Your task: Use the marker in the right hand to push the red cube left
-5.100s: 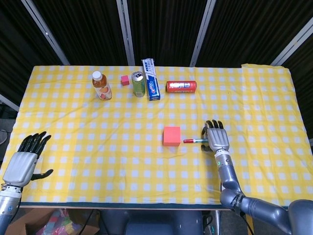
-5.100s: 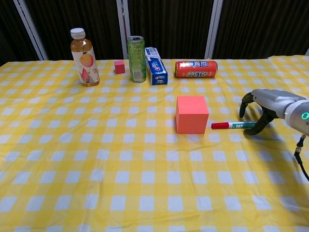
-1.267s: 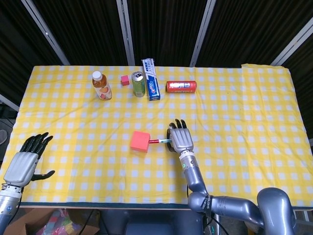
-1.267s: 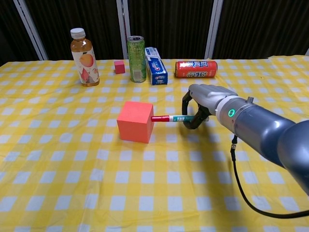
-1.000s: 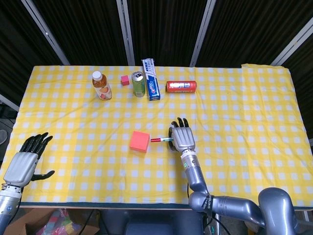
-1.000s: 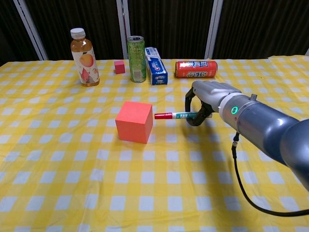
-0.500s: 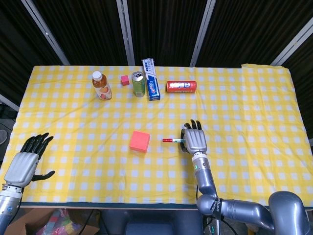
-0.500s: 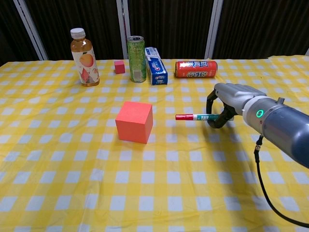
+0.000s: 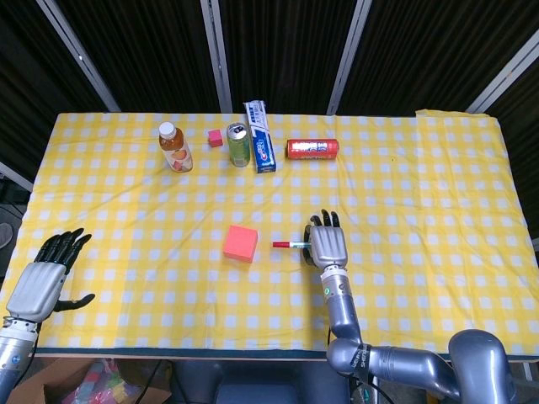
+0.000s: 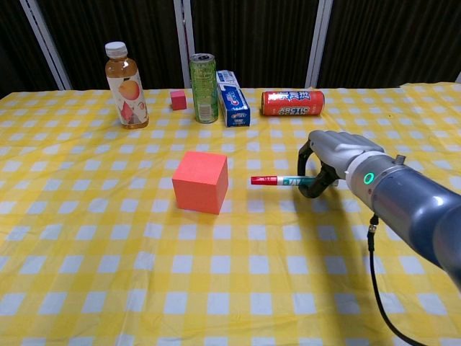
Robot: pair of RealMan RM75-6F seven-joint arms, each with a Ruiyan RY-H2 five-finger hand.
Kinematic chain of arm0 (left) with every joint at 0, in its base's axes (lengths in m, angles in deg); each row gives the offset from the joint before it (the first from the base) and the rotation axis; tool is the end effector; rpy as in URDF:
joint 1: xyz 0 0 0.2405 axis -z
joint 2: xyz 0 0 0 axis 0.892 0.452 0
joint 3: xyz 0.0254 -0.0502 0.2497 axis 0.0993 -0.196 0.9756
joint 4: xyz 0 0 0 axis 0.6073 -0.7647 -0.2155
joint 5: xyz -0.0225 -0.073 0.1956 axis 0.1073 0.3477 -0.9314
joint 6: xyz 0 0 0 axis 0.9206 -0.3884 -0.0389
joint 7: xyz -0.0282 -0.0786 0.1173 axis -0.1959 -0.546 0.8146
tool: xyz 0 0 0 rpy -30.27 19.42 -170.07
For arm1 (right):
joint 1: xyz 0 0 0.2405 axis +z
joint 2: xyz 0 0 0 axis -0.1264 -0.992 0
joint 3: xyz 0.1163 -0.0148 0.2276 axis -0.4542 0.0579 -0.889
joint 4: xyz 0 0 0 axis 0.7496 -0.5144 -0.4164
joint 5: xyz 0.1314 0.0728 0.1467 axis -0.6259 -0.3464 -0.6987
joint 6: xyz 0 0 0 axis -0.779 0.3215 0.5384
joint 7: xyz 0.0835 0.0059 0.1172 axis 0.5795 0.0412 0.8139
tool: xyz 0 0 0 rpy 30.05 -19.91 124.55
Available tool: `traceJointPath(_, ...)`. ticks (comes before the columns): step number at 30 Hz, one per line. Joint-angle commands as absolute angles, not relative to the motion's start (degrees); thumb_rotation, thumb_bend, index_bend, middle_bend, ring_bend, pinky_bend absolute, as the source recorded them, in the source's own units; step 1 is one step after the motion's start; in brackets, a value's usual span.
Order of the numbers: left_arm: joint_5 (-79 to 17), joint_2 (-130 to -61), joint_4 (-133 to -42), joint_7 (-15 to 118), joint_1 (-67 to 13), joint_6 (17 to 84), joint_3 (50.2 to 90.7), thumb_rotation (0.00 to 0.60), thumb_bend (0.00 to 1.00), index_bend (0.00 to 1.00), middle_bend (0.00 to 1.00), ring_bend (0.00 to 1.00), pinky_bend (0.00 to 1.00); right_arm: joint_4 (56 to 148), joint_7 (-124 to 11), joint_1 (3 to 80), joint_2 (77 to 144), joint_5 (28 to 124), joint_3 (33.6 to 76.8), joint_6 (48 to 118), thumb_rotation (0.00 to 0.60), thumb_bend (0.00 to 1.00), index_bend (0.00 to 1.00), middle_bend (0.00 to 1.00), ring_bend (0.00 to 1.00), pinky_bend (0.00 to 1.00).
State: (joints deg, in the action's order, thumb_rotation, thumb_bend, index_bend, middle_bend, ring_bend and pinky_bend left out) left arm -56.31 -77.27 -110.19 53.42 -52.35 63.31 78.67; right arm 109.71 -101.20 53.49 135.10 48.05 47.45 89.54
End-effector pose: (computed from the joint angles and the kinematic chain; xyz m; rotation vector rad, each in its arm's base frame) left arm -0.2905 0.1982 0.1270 -1.5607 -0.9777 -0.8827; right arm -0.1148 -0.3336 -0.0771 1.5427 -1.1656 0.7309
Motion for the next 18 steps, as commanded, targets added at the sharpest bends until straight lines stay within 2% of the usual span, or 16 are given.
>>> traceJointPath(1,-56.1,-77.1,-110.2,53.2,-52.2,63.0,78.6,0.600,0.00,0.00,0.00,0.00,0.00,108.4,-102.0,55.0,137.0,47.9,46.2,89.3,0.600,0.54,0.59,0.23,0.00,0.00)
traceJointPath(11,-55.6,-76.8,-110.3,53.1,-52.0,62.3,78.6,0.600,0.00,0.00,0.00,0.00,0.00,105.7,-103.8,59.1,141.6,46.8,42.7,88.3,0.600,0.54,0.59,0.23,0.00,0.00)
traceJointPath(18,-55.5,-76.7,-110.5,53.2,-51.9,62.1,78.7,0.600,0.00,0.00,0.00,0.00,0.00,104.8,-104.8,61.0,144.5,46.5,42.0,88.1,0.600,0.54,0.59,0.23,0.00,0.00)
